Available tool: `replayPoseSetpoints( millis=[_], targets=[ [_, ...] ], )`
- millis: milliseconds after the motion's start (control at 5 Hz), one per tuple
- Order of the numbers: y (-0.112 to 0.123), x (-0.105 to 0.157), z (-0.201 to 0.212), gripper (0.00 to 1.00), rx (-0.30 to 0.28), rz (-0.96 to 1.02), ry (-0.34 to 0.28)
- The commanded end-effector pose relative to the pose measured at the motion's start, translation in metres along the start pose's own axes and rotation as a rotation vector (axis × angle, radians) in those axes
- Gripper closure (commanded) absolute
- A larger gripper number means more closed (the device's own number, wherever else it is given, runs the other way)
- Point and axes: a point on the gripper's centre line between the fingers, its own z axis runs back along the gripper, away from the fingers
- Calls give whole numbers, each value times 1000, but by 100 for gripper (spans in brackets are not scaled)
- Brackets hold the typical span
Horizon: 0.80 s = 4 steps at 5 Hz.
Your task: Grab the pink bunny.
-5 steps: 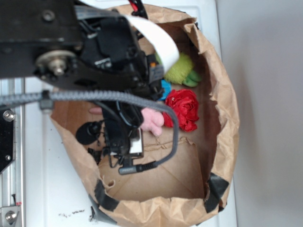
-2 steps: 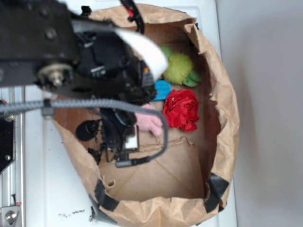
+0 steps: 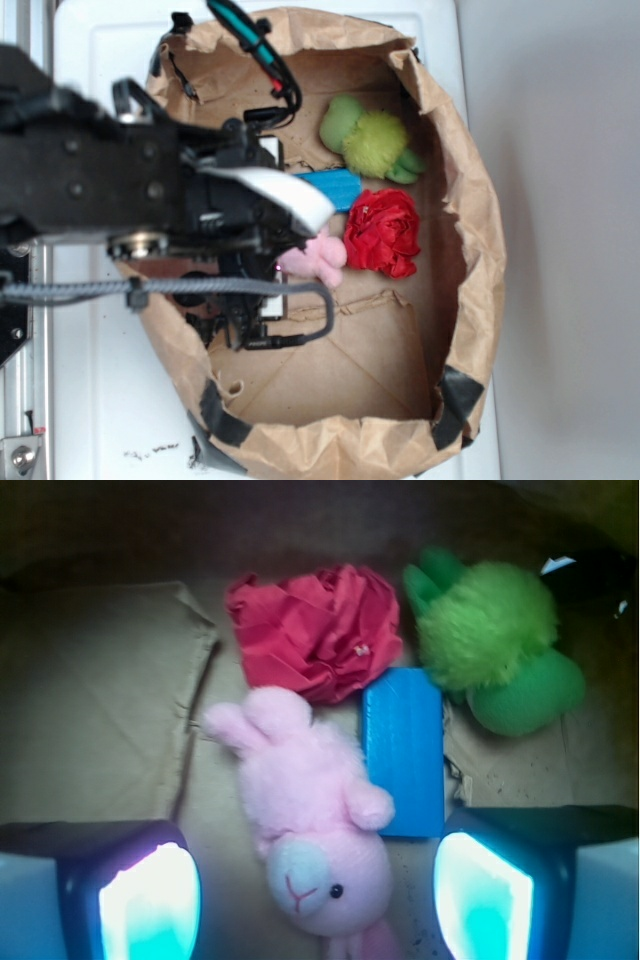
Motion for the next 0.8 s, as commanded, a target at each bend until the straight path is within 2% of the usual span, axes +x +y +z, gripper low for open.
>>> replayPoseSetpoints(
  millis=[0, 400, 600],
  targets=[
    [-7, 21, 1, 0, 14, -34, 28],
    [-17, 7, -22, 0, 85, -82, 27],
    [-23, 0, -28, 0, 83, -102, 33]
  ],
)
